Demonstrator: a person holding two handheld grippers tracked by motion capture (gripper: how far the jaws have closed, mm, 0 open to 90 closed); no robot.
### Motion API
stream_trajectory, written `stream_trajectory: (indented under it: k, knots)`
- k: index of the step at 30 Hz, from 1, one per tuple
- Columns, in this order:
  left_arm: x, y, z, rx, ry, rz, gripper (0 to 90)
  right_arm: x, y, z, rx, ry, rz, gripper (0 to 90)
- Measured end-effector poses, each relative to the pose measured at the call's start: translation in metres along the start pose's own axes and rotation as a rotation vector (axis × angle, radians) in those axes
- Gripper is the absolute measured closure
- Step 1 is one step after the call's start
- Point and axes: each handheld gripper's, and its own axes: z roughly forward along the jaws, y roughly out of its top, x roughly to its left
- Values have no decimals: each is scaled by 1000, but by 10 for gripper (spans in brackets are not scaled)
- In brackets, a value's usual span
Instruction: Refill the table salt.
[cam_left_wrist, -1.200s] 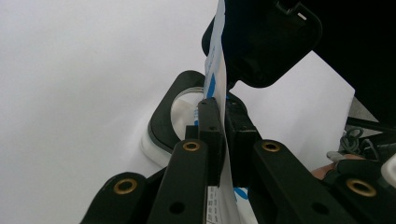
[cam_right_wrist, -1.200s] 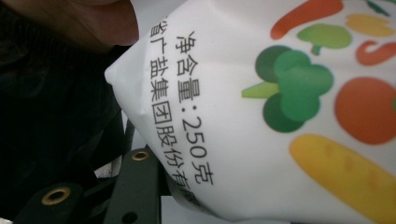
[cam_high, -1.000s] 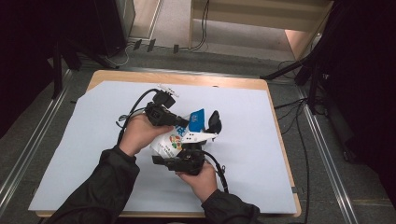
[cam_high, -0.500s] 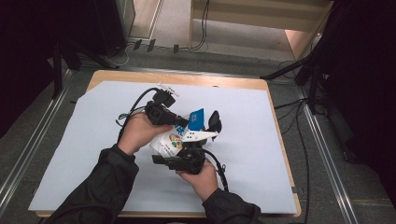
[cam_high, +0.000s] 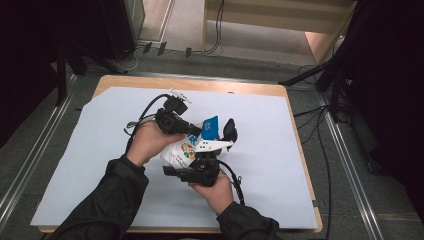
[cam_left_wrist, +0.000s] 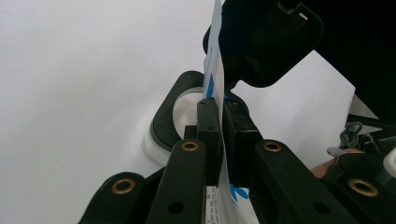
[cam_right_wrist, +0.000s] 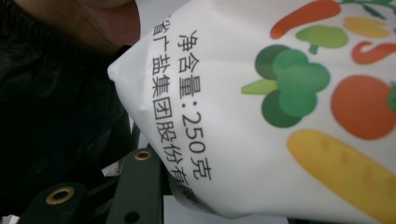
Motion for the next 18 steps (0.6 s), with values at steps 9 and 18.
stream_trajectory:
  k: [9, 18]
  knots:
    - [1, 0, -1, -4, 10, -7, 873, -1, 0, 1, -1, 0, -2, 624]
    - [2, 0, -2, -11, 21, -13, 873, -2, 1, 1, 1, 6, -2, 624]
